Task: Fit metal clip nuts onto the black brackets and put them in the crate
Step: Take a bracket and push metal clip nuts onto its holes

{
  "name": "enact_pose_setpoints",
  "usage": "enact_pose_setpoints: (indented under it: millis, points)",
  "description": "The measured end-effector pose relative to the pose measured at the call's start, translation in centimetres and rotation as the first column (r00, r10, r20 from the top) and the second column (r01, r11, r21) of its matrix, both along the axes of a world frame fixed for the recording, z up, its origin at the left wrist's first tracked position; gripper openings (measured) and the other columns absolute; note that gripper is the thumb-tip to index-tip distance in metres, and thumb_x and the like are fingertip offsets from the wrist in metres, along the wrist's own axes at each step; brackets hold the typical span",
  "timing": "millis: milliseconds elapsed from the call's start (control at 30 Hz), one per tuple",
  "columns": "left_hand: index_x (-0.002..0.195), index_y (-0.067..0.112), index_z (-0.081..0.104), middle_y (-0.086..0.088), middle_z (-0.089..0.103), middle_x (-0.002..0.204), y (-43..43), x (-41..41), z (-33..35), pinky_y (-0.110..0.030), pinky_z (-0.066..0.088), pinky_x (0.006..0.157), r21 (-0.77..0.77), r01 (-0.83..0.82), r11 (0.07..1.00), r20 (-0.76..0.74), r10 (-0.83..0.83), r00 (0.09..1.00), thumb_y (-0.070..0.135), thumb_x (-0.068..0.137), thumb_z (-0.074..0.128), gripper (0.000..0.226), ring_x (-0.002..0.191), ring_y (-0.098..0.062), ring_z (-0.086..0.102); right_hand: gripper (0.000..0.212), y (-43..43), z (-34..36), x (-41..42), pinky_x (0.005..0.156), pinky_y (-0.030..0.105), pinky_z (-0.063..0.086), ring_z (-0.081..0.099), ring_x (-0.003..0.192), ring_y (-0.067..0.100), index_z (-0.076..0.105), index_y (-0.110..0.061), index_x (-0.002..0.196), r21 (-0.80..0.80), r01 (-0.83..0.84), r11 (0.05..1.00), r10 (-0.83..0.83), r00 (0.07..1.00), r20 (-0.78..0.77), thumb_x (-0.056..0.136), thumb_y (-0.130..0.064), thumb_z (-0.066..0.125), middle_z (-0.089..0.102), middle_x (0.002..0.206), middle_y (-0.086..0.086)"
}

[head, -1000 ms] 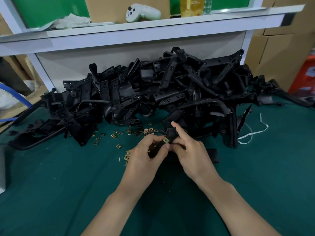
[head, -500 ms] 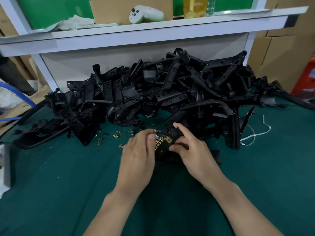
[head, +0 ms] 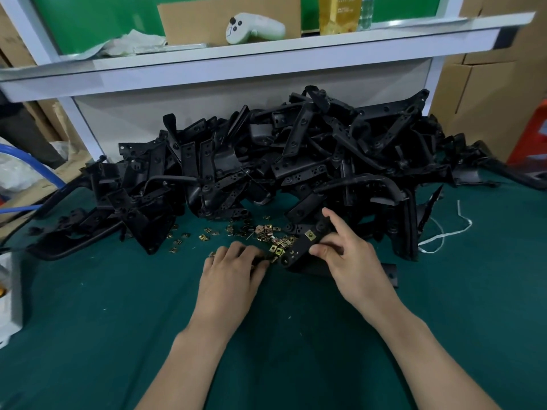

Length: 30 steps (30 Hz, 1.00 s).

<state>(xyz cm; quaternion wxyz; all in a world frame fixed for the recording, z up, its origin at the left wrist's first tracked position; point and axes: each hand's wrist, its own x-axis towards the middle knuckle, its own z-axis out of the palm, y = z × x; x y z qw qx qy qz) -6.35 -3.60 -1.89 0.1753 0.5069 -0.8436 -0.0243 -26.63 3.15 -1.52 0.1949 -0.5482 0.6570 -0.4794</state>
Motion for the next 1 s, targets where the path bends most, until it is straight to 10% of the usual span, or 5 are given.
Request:
enact_pose_setpoints:
  millis: [367, 667, 1000]
  points:
    - [0.113, 0.019, 0.067, 0.01, 0.064, 0.087, 0.5, -0.2, 0.7, -0.038, 0.044, 0.087, -0.071, -0.011, 0.997, -0.292, -0.01, 0.956, 0.028, 0.104, 0.054, 0.019, 0.082, -0.018, 0.056, 0.067, 0.0, 0.0, 0.1, 0.072, 0.009, 0.041, 0.058, 0.066, 0.0, 0.03, -0.034, 0.156, -0.005, -0.01, 1.0, 0.011, 1.0, 0.011, 0.099, -0.025, 0.063, 0.068, 0.092, -0.031]
    - [0.124, 0.029, 0.065, 0.017, 0.067, 0.097, 0.0, -0.3, 0.6, -0.008, 0.043, 0.081, 0.155, 0.074, 0.985, -0.644, 0.044, 0.764, 0.02, 0.108, 0.044, 0.028, 0.093, 0.007, 0.061, 0.067, 0.1, -0.1, 0.1, 0.076, 0.008, 0.042, 0.063, 0.078, 0.006, 0.031, -0.036, 0.156, -0.003, -0.032, 0.999, 0.032, 0.999, 0.039, 0.099, -0.027, 0.064, 0.07, 0.094, -0.028]
    - [0.114, 0.035, 0.064, 0.015, 0.074, 0.096, 1.1, -0.9, 2.1, -0.008, 0.047, 0.08, 0.211, 0.264, 0.941, -0.857, 0.048, 0.514, 0.015, 0.103, 0.054, 0.025, 0.091, -0.002, 0.067, 0.067, 0.2, 0.0, 0.1, 0.07, 0.011, 0.041, 0.057, 0.065, 0.0, 0.029, -0.036, 0.156, -0.016, -0.04, 0.999, 0.041, 0.999, 0.025, 0.099, -0.029, 0.063, 0.069, 0.094, -0.029]
